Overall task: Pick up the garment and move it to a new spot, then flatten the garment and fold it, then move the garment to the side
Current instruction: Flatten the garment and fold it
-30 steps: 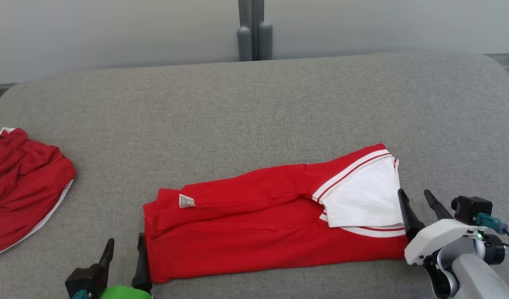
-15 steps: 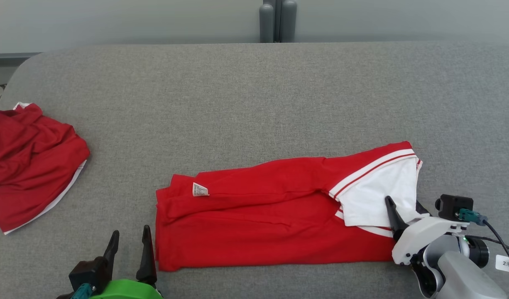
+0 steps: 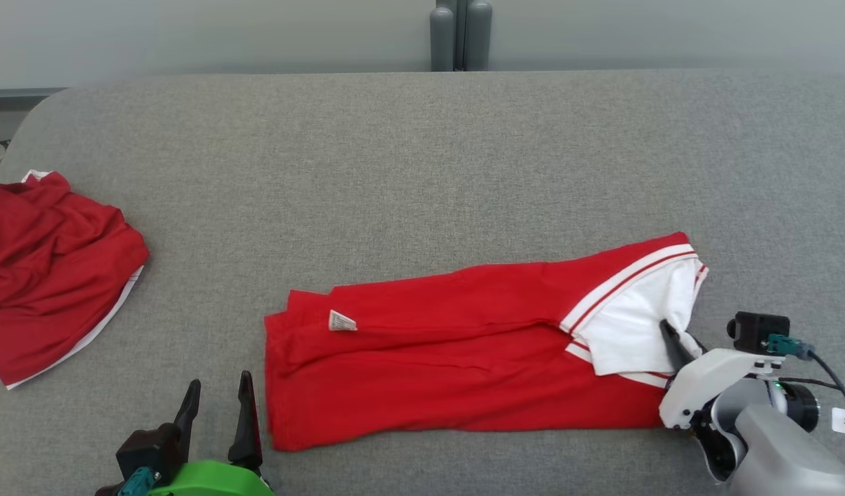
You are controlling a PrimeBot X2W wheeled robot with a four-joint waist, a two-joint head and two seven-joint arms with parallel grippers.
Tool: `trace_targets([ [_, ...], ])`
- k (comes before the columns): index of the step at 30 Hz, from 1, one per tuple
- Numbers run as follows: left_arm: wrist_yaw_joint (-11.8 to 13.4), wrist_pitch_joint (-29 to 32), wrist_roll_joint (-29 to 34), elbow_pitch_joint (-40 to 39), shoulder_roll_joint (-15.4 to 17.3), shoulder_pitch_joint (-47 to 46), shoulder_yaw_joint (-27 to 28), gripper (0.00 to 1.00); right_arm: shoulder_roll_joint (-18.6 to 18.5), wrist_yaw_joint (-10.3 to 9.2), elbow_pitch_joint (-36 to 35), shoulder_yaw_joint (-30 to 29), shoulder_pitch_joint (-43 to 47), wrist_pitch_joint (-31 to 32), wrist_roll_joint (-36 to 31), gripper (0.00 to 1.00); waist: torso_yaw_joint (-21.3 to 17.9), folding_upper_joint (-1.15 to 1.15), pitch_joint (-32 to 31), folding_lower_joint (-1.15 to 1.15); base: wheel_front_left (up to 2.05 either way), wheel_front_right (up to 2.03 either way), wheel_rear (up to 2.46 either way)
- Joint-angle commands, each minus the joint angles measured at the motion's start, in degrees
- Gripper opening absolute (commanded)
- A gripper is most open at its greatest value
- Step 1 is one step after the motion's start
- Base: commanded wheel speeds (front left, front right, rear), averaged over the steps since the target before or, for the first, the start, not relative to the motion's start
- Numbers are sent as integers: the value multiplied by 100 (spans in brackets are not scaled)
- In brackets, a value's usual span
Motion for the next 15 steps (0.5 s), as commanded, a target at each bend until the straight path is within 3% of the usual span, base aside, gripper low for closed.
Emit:
trace_targets([
  [1, -8, 4, -9, 4, 14, -81, 14, 100, -168, -32, 176, -89, -2, -2, 20, 0, -3, 0, -11, 0, 0, 0, 0],
  [8, -13, 4, -48, -13, 14, 26, 39, 100, -550, -25, 446, -649, -253, -130, -125, 0, -53, 0, -53, 0, 0, 0, 0],
  [15, 4, 4, -91, 20, 14, 130, 51, 100, -450, -22, -429, -772, -2, -126, -639, 0, -246, 0, -126, 0, 0, 0, 0],
])
